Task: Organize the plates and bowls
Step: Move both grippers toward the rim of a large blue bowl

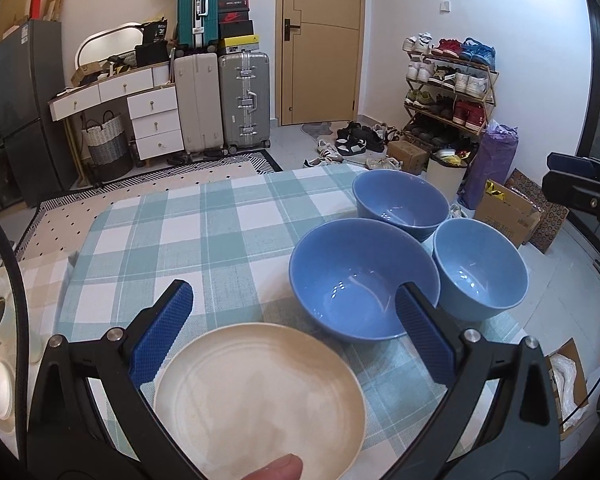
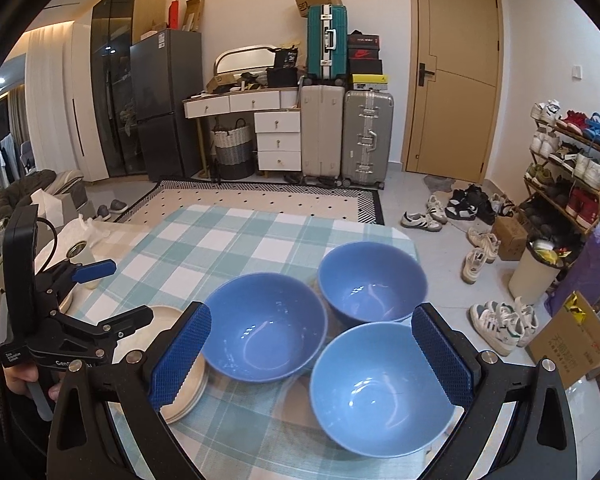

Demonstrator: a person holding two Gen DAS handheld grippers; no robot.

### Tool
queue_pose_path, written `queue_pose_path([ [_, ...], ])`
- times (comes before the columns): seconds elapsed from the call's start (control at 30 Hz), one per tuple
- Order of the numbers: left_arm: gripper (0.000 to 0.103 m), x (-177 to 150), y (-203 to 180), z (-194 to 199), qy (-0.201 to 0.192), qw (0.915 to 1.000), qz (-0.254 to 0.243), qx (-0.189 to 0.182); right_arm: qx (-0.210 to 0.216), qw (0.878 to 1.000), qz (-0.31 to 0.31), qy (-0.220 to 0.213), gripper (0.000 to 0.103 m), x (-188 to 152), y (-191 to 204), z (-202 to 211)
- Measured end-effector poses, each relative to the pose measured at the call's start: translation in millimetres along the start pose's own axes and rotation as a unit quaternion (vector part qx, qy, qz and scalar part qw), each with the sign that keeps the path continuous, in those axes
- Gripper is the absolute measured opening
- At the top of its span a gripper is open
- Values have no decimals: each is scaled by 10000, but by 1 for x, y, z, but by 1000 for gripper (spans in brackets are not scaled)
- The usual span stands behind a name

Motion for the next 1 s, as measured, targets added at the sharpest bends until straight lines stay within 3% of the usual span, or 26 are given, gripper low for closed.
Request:
queue_pose_path([
  [0.57, 101, 40, -32, -49, 76, 9995, -113, -282, -510, 9983, -245, 141, 102, 22, -65, -13],
  [1.0, 101, 48, -37, -111, 354, 9988, -152, -316, -836, 9935, -632, 449, 102, 5, -113, -62],
])
Point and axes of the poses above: each gripper's, at about its wrist camera, not at the fingertips, and z roughly against the way its jaws point, y to its left, x to its top, the point moved 6 cm from there along -z, roughly the way its jaws point, and after that the axes turned 13 degrees about -y, right-handed, at the moved point
